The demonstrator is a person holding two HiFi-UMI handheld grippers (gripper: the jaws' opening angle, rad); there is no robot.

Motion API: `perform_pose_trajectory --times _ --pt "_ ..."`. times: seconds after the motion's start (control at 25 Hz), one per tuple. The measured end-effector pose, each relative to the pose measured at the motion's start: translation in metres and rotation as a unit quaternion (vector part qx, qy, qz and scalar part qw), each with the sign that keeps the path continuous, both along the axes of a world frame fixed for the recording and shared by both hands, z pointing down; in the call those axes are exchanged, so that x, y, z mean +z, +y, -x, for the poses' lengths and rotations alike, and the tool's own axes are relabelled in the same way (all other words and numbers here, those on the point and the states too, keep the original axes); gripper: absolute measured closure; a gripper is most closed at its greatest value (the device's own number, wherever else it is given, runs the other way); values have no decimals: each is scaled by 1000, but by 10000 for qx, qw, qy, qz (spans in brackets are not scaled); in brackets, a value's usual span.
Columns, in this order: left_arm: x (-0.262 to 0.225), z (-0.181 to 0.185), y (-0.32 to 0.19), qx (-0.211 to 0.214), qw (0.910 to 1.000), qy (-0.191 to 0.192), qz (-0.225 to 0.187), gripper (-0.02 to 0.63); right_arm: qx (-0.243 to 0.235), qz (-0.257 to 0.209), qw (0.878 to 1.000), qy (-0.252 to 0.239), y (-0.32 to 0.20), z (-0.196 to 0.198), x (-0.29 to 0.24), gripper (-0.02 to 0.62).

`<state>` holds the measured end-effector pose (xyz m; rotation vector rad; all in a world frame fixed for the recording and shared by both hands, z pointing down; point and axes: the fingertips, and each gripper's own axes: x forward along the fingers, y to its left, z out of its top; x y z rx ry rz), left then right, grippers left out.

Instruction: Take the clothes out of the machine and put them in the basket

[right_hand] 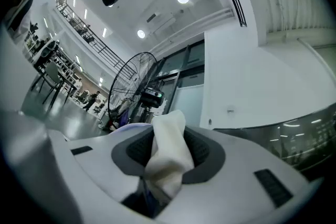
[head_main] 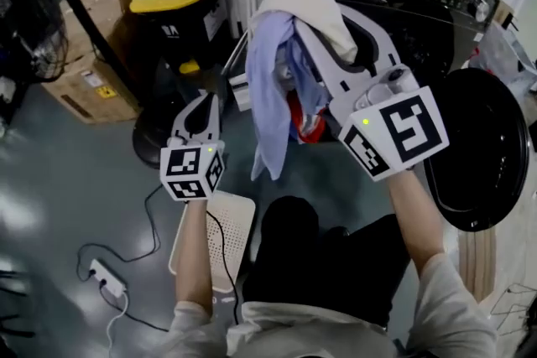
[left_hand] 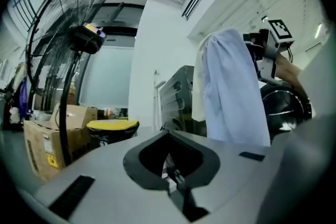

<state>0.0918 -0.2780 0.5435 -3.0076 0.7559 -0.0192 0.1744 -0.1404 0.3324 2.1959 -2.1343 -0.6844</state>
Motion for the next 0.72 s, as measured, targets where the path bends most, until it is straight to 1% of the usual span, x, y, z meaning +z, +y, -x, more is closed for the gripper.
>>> perform_pose_trajectory --times 0.2,0.36,0.48,0.6,0.72 --pt "7 65 -26 -687 9975 -181 6 586 -774 31 9970 -23 -38 55 3 463" --pt "11 121 -44 -1233 9921 -215 43 586 -1409 27 9899 -124 -60 101 1 463" --pt "11 151 -51 -1568 9873 -240 29 586 -1766 -75 9841 -176 -64 125 -8 463" --pt "8 181 -58 -1841 9827 -217 18 586 -2133 -231 9766 -142 -67 159 -27 463" --pt "7 205 -60 -1995 9797 -210 34 586 -2467 -358 9684 -97 -65 195 -46 463"
